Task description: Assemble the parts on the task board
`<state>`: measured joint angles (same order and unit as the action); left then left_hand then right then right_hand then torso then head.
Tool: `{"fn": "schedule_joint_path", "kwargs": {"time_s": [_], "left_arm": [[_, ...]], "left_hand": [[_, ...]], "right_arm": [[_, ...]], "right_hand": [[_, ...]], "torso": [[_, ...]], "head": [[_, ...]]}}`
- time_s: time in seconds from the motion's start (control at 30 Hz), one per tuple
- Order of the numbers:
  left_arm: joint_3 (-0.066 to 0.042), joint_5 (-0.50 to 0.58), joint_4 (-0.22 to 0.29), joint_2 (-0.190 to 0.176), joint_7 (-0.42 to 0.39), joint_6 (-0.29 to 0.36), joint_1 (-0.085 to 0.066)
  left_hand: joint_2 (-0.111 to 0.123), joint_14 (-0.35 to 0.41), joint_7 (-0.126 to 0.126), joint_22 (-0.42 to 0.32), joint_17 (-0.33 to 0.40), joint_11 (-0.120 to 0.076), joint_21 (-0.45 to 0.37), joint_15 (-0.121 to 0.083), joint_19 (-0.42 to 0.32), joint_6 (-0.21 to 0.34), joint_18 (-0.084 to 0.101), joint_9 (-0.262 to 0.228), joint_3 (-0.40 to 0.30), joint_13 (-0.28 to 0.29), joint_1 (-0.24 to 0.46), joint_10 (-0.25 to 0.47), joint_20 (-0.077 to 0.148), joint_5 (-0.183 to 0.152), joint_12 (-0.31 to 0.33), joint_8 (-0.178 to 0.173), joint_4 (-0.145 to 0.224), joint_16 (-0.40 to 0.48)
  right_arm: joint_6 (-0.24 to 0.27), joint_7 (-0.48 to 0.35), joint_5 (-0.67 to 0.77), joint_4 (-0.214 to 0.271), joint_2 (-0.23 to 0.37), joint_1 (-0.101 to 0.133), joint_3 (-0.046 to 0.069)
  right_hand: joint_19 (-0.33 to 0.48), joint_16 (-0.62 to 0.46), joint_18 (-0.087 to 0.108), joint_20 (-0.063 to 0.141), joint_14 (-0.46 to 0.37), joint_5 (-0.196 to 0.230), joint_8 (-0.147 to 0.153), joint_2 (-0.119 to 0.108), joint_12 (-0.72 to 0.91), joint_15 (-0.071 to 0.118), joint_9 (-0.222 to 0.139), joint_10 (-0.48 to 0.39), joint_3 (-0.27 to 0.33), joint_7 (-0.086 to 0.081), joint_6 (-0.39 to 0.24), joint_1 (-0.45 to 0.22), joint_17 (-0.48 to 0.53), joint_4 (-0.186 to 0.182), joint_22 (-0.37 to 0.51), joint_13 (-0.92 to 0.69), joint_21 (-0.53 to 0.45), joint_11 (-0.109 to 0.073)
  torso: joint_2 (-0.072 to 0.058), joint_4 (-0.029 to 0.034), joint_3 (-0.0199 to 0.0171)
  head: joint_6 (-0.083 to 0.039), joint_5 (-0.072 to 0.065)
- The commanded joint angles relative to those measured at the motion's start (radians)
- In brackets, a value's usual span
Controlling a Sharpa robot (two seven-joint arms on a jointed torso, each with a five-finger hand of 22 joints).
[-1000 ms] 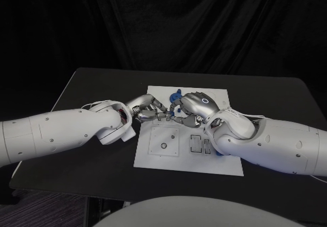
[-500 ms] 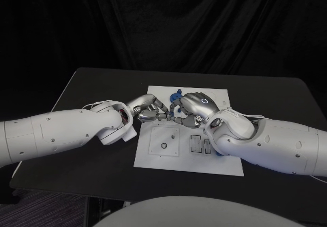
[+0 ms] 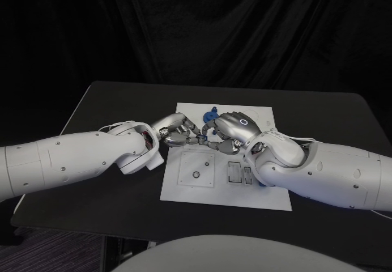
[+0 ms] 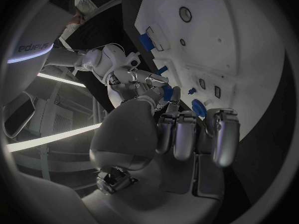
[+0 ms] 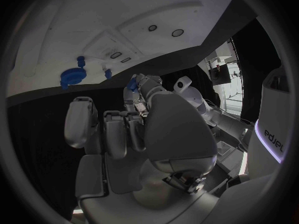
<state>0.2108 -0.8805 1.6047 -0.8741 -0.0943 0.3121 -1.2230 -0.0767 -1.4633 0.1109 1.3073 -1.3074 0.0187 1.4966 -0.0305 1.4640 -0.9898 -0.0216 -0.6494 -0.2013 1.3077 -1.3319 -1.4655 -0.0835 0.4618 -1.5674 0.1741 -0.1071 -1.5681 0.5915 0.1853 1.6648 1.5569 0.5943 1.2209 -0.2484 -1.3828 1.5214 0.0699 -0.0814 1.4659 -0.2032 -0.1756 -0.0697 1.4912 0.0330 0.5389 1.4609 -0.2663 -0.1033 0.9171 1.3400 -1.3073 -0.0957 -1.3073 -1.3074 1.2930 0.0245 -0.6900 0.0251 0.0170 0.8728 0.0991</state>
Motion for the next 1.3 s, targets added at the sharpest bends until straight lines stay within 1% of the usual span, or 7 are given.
{"fn": "schedule_joint_path", "kwargs": {"time_s": [0.03, 0.17, 0.23, 0.87, 1.03, 1.13, 1.3], "left_arm": [[0.0, 0.006, 0.001, 0.005, -0.011, 0.003, 0.004], [0.0, 0.006, -0.002, 0.006, 0.003, 0.006, 0.005], [0.0, 0.006, -0.004, 0.006, 0.012, 0.006, 0.005], [0.0, 0.006, -0.013, -0.006, 0.088, 0.019, 0.006], [0.0, -0.049, -0.022, -0.009, 0.159, -0.037, -0.041], [0.0, -0.069, -0.036, -0.002, 0.23, -0.126, -0.08], [0.0, -0.086, -0.071, 0.029, 0.37, -0.3, -0.133]], "left_hand": [[0.009, -0.108, -0.023, 0.184, -0.263, -0.006, 0.0, -0.007, 0.014, -0.022, -0.009, -0.004, -0.13, 0.263, 0.012, -0.105, 0.008, -0.001, -0.003, 0.007, 0.117, -0.003], [0.013, -0.108, -0.024, 0.185, -0.263, -0.006, 0.0, -0.007, 0.015, -0.023, -0.009, -0.008, -0.139, 0.263, 0.02, -0.105, 0.008, -0.003, -0.003, 0.011, 0.118, -0.003], [0.016, -0.108, -0.024, 0.184, -0.263, -0.007, -0.001, -0.008, 0.013, -0.022, -0.009, -0.009, -0.141, 0.263, 0.024, -0.105, 0.008, -0.004, -0.003, 0.012, 0.118, -0.003], [0.028, -0.108, -0.026, 0.181, -0.263, -0.008, -0.005, -0.01, 0.01, -0.02, -0.011, -0.018, -0.173, 0.263, 0.04, -0.105, 0.01, -0.012, -0.003, 0.026, 0.126, -0.003], [0.042, -0.108, -0.031, 0.182, -0.263, -0.011, -0.005, -0.012, 0.012, -0.026, -0.011, -0.025, -0.177, 0.263, 0.054, -0.105, 0.012, -0.001, -0.003, 0.037, 0.106, -0.003], [0.044, -0.108, -0.033, 0.181, -0.263, -0.012, -0.006, -0.012, 0.011, -0.029, -0.011, -0.028, -0.177, 0.263, 0.055, -0.105, 0.012, -0.006, -0.003, 0.041, 0.101, -0.003], [0.045, -0.108, -0.034, 0.178, -0.263, -0.014, -0.011, -0.014, 0.006, -0.024, -0.012, -0.03, -0.182, 0.263, 0.058, -0.105, 0.014, -0.033, -0.003, 0.042, 0.087, -0.003]], "right_arm": [[-0.032, -0.004, 0.007, 0.005, 0.001, -0.001, 0.002], [-0.039, -0.001, 0.007, 0.007, 0.007, -0.001, 0.002], [-0.041, 0.001, 0.007, 0.009, 0.012, -0.001, 0.002], [-0.055, 0.04, 0.053, 0.157, 0.201, 0.029, 0.001], [-0.065, 0.063, 0.058, 0.202, 0.274, 0.071, 0.001], [-0.064, 0.073, 0.058, 0.217, 0.3, 0.086, 0.001], [-0.087, 0.09, 0.059, 0.225, 0.326, 0.099, 0.001]], "right_hand": [[0.022, -0.016, 0.008, -0.003, 0.041, 0.037, 0.05, -0.012, -0.02, -0.005, -0.023, -0.03, 0.004, -0.011, -0.076, -0.015, -0.168, -0.015, -0.158, -0.126, -0.033, 0.002], [0.051, -0.036, 0.018, -0.007, 0.02, 0.081, 0.113, -0.022, -0.045, -0.01, -0.068, -0.063, 0.017, -0.014, -0.195, -0.015, -0.141, -0.038, -0.144, -0.096, -0.083, 0.005], [0.067, -0.048, 0.023, -0.01, 0.008, 0.1, 0.114, -0.029, -0.057, -0.013, -0.103, -0.082, 0.028, -0.016, -0.27, -0.01, -0.126, -0.055, -0.137, -0.08, -0.111, 0.008], [0.082, -0.062, 0.028, -0.018, -0.007, 0.13, 0.1, -0.042, -0.065, -0.021, -0.133, -0.095, 0.043, -0.028, -0.259, 0.008, -0.109, -0.094, -0.13, -0.07, -0.144, 0.018], [0.08, -0.063, 0.028, -0.019, -0.009, 0.123, 0.092, -0.035, -0.065, -0.022, -0.139, -0.094, 0.04, -0.029, -0.239, 0.023, -0.106, -0.102, -0.131, -0.07, -0.146, 0.019], [0.078, -0.063, 0.027, -0.019, -0.009, 0.122, 0.086, -0.032, -0.064, -0.023, -0.142, -0.094, 0.04, -0.029, -0.223, 0.026, -0.107, -0.107, -0.132, -0.07, -0.145, 0.019], [0.074, -0.063, 0.027, -0.019, -0.009, 0.119, 0.08, -0.029, -0.063, -0.022, -0.145, -0.093, 0.039, -0.027, -0.208, 0.032, -0.106, -0.111, -0.134, -0.071, -0.142, 0.018]], "torso": [[0.001, -0.0007, -0.0003], [0.0, -0.0014, -0.0002], [0.001, -0.0011, -0.0002], [0.0, -0.0022, -0.0015], [0.0, -0.0038, -0.0013], [0.0, 0.0001, -0.0012], [0.001, -0.0052, -0.0022]], "head": [[0.0, -0.003], [0.0, -0.003], [0.0, -0.004], [0.0, -0.02], [0.0, -0.029], [0.0, -0.038], [0.0, -0.035]]}}
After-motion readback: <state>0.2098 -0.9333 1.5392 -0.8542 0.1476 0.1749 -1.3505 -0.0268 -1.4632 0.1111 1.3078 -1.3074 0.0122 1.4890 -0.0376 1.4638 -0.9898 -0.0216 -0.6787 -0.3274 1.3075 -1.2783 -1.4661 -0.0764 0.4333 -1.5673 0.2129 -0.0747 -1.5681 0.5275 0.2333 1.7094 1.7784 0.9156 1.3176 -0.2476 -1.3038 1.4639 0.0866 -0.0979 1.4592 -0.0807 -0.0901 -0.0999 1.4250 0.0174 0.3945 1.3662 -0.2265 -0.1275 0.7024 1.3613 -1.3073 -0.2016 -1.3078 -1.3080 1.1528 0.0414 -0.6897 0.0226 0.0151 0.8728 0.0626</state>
